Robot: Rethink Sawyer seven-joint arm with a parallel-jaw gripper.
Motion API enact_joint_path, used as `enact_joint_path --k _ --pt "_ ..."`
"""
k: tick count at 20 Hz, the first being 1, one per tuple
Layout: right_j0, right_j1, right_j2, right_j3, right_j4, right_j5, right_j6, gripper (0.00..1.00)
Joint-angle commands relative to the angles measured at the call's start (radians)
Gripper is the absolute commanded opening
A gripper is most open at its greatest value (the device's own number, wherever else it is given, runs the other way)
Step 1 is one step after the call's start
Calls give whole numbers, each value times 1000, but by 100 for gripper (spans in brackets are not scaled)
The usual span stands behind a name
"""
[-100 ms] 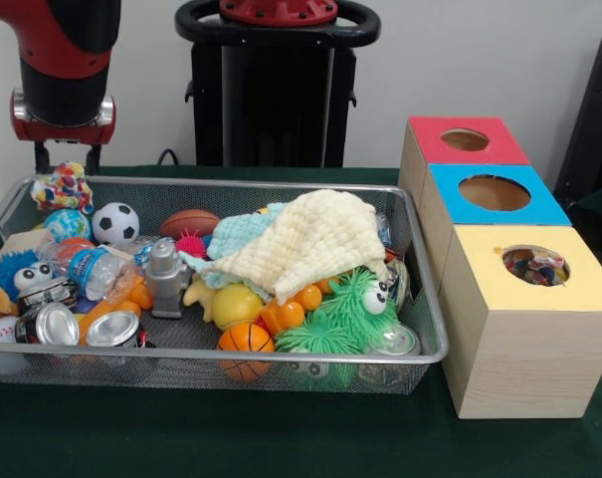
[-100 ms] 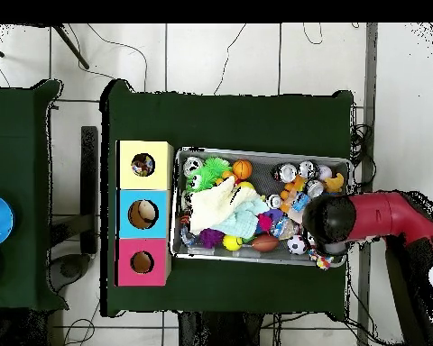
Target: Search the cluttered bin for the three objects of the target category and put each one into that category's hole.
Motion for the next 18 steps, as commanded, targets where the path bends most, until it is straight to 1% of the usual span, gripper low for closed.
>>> enact_joint_path --k 1,9,13,15,18 --pt "-14 85 -27 29 -97 -89 -243 100" --pt "-11 142 -14 11 -102 -131 -222 100" --pt "5 161 -22 -10 -112 -135 -213 100" --pt "10 164 -27 -17 -117 -131 -218 100" --pt "23 146 -43 -24 -145 -96 -259 100"
